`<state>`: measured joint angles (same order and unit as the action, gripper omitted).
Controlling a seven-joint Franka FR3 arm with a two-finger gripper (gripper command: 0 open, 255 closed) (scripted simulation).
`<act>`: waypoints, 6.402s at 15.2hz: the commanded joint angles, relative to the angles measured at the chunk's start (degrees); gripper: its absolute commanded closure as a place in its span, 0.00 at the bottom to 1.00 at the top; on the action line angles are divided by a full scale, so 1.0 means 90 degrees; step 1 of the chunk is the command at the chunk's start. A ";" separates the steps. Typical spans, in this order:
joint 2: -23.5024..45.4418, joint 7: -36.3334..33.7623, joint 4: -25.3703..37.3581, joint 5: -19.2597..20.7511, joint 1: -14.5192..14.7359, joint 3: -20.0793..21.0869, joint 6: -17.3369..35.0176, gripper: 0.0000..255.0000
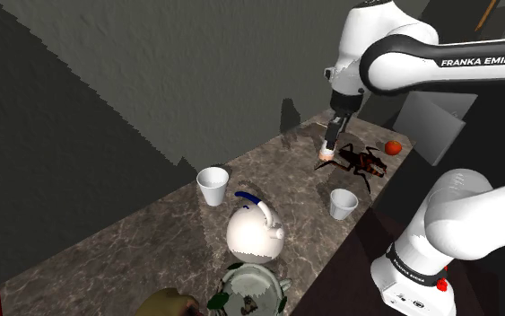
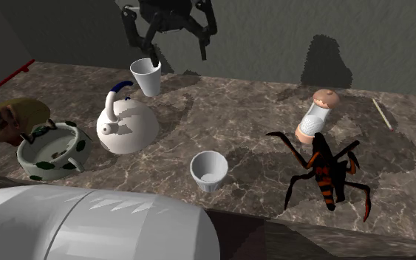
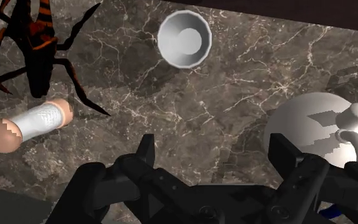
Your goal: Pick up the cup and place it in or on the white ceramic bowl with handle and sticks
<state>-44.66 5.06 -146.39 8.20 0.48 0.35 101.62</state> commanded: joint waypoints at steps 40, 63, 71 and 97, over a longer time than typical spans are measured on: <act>0.2499 -0.1501 -0.2989 0.1009 -0.0817 0.0262 0.4012 1.00; 0.0408 -0.0809 -0.2332 0.0426 -0.0467 0.0150 0.1312 1.00; -0.0024 -0.0638 -0.1859 0.0340 -0.0427 0.0155 0.0421 1.00; 0.2159 -0.3876 0.0721 -0.1915 0.1112 0.3020 -0.0222 1.00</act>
<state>-26.87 -28.06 -141.85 -8.60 10.17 26.23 99.90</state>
